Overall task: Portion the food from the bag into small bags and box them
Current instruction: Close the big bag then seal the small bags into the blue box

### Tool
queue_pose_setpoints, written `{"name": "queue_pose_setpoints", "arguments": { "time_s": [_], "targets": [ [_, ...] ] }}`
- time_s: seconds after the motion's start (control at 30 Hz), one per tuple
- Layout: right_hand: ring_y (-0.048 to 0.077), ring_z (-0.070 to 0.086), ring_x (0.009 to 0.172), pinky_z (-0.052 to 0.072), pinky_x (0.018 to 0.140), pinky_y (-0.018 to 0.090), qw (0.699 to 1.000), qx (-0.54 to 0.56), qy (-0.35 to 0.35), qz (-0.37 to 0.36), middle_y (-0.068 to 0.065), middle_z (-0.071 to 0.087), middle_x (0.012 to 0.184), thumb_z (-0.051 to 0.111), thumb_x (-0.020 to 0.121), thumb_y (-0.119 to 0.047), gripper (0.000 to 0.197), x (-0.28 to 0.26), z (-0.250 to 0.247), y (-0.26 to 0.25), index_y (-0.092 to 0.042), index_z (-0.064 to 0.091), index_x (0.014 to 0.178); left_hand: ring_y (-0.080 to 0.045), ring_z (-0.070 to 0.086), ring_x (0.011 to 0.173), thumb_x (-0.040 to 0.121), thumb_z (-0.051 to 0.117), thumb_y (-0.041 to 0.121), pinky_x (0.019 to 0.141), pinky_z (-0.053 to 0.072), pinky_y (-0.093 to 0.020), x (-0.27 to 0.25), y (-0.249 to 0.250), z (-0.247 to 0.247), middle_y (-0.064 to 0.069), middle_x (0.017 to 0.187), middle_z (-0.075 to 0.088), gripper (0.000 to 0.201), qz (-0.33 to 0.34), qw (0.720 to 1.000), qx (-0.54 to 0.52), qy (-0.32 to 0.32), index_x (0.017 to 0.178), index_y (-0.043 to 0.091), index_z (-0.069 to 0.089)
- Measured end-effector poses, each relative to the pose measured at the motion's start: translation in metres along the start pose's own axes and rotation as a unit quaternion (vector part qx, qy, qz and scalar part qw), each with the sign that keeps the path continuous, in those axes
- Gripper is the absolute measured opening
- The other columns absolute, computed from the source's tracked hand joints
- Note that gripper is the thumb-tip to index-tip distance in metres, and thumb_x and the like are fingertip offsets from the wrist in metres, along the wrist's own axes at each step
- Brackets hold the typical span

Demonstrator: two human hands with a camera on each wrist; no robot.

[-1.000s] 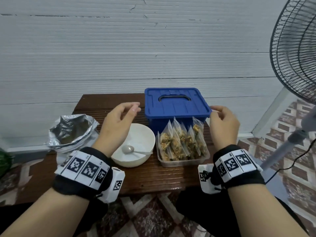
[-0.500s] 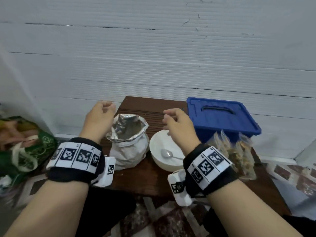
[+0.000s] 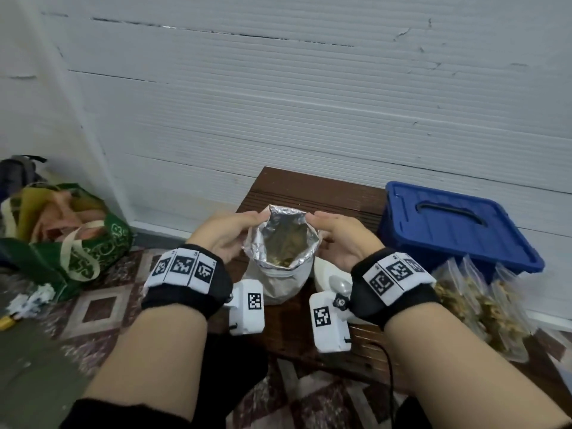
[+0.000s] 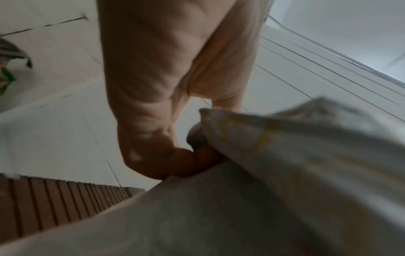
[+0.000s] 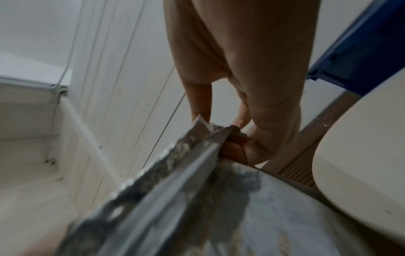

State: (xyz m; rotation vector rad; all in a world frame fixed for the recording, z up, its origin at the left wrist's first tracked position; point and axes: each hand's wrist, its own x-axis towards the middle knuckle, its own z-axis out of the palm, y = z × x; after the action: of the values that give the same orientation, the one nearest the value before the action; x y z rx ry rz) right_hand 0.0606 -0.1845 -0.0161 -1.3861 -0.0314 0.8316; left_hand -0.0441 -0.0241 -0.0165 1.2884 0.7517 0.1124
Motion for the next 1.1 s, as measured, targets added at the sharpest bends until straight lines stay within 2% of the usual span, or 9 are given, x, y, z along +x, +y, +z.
{"name": "queue_pose_setpoints", "arguments": {
  "time_s": [0.17,0.3,0.43,0.57,0.67,0.8,0.97,1.03,1.1],
  "targets": [
    [0.023,0.066,0.072,0.055,0.056,0.029,0.999,0.003,-0.021,-0.041,0.019,0.065,0.096,0.058,0.080,0.019,0.048,-0.008,0.000,-0.003,-0.010,0.053,0.118,-0.011,0.068,0.060,0.081,0.067,-0.004,0.048,0.051,-0.020,-0.003,0.004,-0.004,-0.009,0.097,0.068,0.041,0.027,1.000,0.003,0.006,0.117,0.013,0.059],
    [0.016,0.063,0.069,0.052,0.060,0.025,0.981,-0.123,0.032,-0.148,0.008,0.061,0.085,0.059,0.072,0.025,0.055,-0.009,0.004,0.002,-0.015,0.057,0.110,-0.015,0.070,0.081,0.074,0.069,-0.015,0.065,0.054,-0.026,-0.002,0.003,-0.004,-0.005,0.091,0.072,0.046,0.137,0.984,0.098,0.061,0.109,0.013,0.059],
    [0.008,0.055,0.056,0.046,0.054,0.021,0.955,-0.177,0.056,-0.230,0.000,0.058,0.069,0.063,0.071,0.019,0.050,-0.011,0.009,0.008,-0.018,0.059,0.104,-0.007,0.068,0.076,0.075,0.070,-0.013,0.060,0.051,-0.014,-0.006,0.000,-0.003,0.000,0.085,0.072,0.040,0.194,0.972,0.121,0.058,0.100,0.016,0.058],
    [0.022,0.066,0.079,0.056,0.071,0.034,0.984,-0.085,-0.025,-0.155,0.014,0.067,0.089,0.068,0.073,0.016,0.054,-0.014,0.005,0.003,-0.014,0.055,0.115,-0.015,0.070,0.078,0.079,0.073,0.004,0.064,0.056,-0.024,-0.009,0.005,-0.013,-0.007,0.096,0.072,0.035,0.134,0.991,0.012,-0.013,0.110,0.013,0.059],
    [0.020,0.067,0.075,0.057,0.068,0.033,0.985,-0.073,-0.040,-0.150,0.011,0.068,0.085,0.073,0.074,0.008,0.048,-0.014,0.008,0.003,-0.015,0.057,0.114,-0.014,0.072,0.078,0.077,0.077,0.012,0.067,0.056,-0.025,-0.009,0.002,-0.012,-0.003,0.086,0.075,0.038,0.157,0.988,0.010,0.006,0.111,0.012,0.060],
    [0.014,0.062,0.068,0.053,0.065,0.029,0.954,-0.167,0.017,-0.248,0.002,0.063,0.075,0.076,0.073,0.004,0.042,-0.011,0.014,0.010,-0.023,0.060,0.102,-0.008,0.071,0.079,0.076,0.077,0.003,0.074,0.056,-0.025,-0.009,-0.001,-0.004,0.004,0.082,0.075,0.034,0.227,0.972,0.053,0.038,0.103,0.016,0.062],
    [0.004,0.051,0.065,0.041,0.062,0.012,0.846,-0.320,0.087,-0.417,-0.001,0.058,0.077,0.069,0.078,0.002,0.037,-0.011,0.020,0.015,-0.029,0.058,0.095,-0.015,0.063,0.067,0.076,0.080,0.012,0.076,0.057,-0.028,-0.012,-0.003,0.003,0.011,0.081,0.074,0.030,0.336,0.923,0.163,0.090,0.095,0.025,0.062],
    [0.008,0.053,0.071,0.039,0.063,0.010,0.842,-0.319,0.118,-0.419,-0.001,0.056,0.077,0.068,0.080,-0.002,0.033,-0.008,0.021,0.016,-0.030,0.057,0.094,-0.008,0.060,0.063,0.076,0.080,0.018,0.073,0.054,-0.025,-0.012,-0.005,0.002,0.010,0.084,0.073,0.032,0.328,0.928,0.155,0.086,0.100,0.025,0.060],
    [0.006,0.048,0.066,0.038,0.061,0.008,0.869,-0.279,0.137,-0.386,-0.005,0.050,0.074,0.069,0.082,-0.008,0.025,-0.006,0.019,0.017,-0.027,0.056,0.092,-0.001,0.061,0.068,0.078,0.078,0.023,0.073,0.051,-0.022,-0.013,-0.005,-0.004,0.008,0.087,0.072,0.036,0.286,0.944,0.150,0.065,0.107,0.023,0.058]
  ]
}}
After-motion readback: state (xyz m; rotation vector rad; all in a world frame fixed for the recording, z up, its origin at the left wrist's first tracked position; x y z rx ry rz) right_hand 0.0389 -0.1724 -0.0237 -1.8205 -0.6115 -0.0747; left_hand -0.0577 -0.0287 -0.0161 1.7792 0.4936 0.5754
